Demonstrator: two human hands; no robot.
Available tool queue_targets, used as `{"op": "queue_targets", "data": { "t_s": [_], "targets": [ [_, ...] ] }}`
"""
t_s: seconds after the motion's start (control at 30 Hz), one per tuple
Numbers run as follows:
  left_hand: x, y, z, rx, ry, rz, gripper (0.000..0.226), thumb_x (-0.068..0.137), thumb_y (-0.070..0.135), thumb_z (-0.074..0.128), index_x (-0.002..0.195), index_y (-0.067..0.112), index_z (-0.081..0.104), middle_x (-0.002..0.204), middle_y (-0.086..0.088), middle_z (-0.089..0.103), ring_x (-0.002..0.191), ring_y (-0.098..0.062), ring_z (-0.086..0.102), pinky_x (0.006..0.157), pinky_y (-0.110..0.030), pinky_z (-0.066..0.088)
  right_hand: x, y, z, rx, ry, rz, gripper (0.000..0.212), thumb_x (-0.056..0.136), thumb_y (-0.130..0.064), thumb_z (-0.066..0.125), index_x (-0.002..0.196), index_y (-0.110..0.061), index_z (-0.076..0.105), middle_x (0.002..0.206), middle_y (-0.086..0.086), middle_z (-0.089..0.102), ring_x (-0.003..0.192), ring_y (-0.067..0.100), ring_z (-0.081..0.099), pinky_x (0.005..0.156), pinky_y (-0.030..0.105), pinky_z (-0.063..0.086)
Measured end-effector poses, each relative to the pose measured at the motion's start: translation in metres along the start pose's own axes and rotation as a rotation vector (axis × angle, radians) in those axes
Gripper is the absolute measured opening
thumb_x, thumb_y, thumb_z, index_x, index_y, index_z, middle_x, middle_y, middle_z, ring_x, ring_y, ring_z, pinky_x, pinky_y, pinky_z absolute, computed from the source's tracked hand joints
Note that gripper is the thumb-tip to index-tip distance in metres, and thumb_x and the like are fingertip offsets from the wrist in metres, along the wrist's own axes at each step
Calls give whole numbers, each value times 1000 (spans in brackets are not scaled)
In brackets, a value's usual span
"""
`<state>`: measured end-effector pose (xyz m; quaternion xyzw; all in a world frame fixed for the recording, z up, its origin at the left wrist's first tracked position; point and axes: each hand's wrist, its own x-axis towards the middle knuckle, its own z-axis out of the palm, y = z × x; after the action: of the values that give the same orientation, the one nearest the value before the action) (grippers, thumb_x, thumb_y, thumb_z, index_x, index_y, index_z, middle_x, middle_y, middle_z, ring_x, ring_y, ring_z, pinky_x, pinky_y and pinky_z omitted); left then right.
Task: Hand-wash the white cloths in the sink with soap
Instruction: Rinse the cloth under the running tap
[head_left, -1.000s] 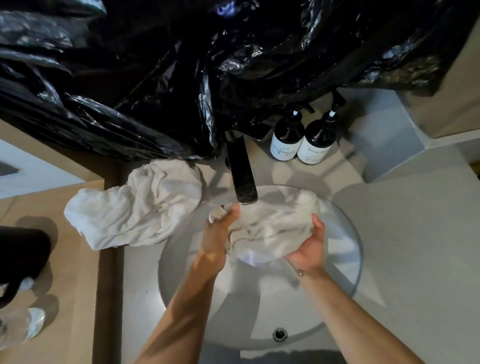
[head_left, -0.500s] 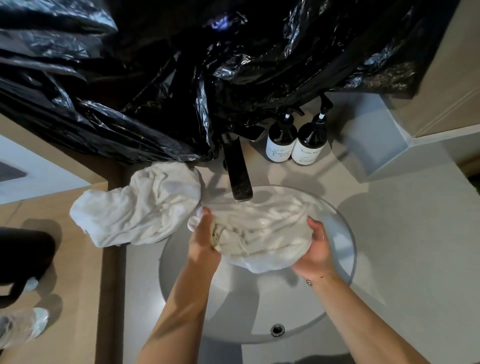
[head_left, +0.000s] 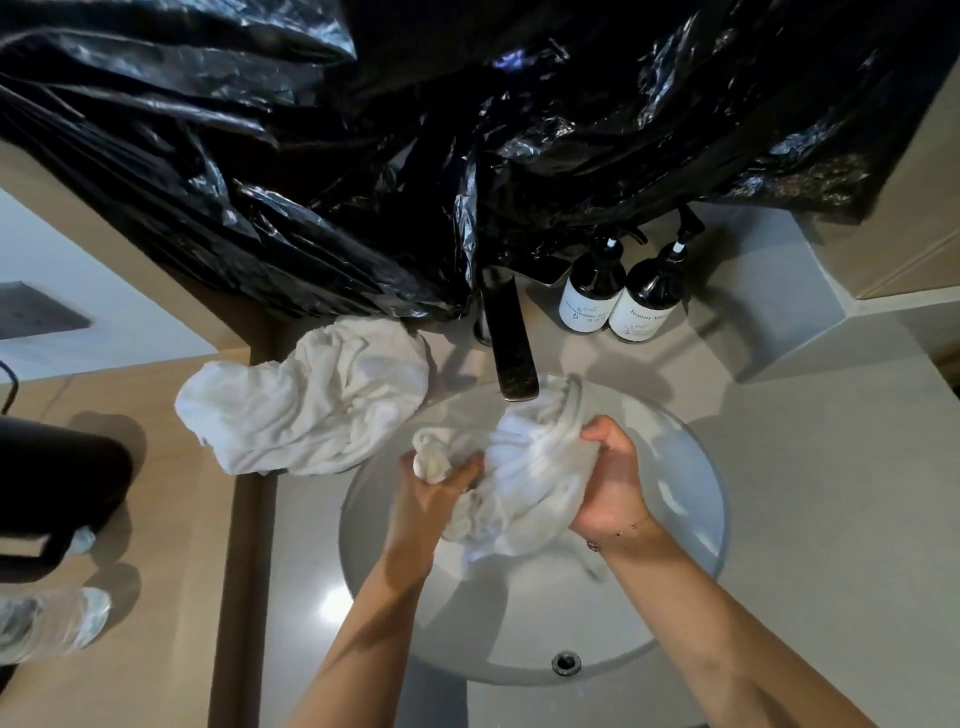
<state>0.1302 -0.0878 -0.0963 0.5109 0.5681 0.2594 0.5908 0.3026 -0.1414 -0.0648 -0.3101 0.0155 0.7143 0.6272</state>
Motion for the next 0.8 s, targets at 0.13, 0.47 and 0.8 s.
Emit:
{"op": "queue_targets", "data": {
  "t_s": [0.13,0.47,0.8],
  "targets": [
    [-13,-6,-3,-183,112,-75,86,66,35,86,137,23,37,117,-7,64,106,-25,65,94,-47,50,-9,-5,4,53,-44,-42,51,77,-29,31,124,-15,44,111,11,41,105,33,44,90,44,42],
    [-69,46,21,-164,-208,202,33,92,46,60,116,25,60,116,6,63,108,-2,60,85,-13,47,-48,-21,38,-129,-47,-149,30,80,-25,43,93,-13,67,92,11,59,91,29,55,90,44,38],
    [-79,83,40,52,-186,415,40,87,58,59,104,23,53,89,-3,65,81,-22,63,75,-45,52,-80,-50,74,-676,144,-327,62,97,-60,36,129,-12,59,121,12,67,117,20,62,106,39,43]
  ]
}}
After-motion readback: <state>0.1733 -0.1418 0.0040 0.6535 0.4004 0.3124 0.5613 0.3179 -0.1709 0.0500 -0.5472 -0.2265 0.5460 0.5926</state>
